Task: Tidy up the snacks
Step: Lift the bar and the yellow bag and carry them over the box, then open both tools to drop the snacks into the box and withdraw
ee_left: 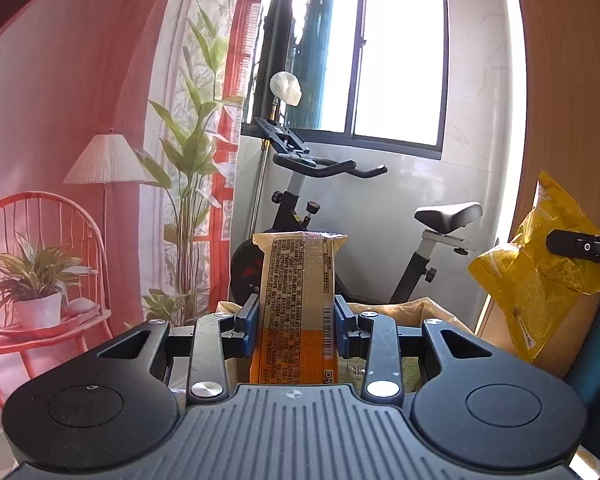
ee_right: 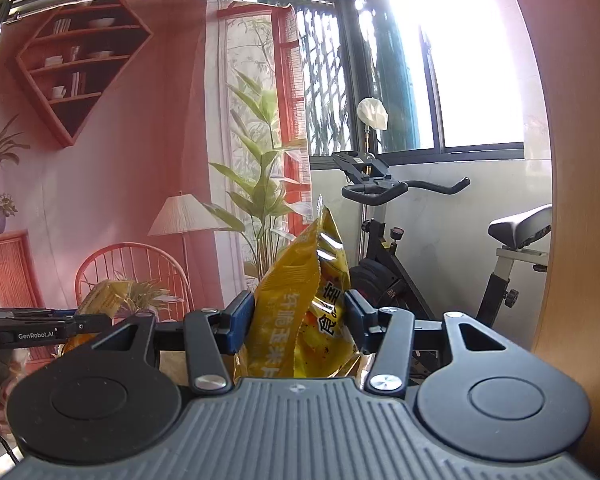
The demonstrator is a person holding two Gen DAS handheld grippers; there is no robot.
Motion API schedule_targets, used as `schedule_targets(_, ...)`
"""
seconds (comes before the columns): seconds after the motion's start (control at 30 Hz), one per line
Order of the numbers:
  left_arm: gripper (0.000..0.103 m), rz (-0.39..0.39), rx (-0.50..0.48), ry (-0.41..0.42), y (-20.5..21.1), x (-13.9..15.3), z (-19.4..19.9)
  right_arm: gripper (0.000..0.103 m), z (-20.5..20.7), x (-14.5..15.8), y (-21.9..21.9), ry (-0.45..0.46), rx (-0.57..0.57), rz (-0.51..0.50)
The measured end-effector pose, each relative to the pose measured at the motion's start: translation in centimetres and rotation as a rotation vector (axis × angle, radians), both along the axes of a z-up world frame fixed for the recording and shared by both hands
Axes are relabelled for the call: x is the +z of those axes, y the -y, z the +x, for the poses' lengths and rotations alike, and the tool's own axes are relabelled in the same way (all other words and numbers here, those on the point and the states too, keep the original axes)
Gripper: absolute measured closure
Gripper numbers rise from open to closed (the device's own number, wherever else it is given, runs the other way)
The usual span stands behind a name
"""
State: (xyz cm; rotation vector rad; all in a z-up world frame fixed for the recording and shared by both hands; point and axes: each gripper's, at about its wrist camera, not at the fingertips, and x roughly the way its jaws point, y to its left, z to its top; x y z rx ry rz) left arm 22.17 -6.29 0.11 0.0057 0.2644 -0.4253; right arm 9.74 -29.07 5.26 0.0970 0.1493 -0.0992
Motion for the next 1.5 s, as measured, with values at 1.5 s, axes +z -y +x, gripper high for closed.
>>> schedule_targets(1.5,0.037,0.093,0.043,-0.299,-8.6,-10.1,-1.7,0.031,-3.0,-15.8,-5.2,-0.214,-0.066,0.208)
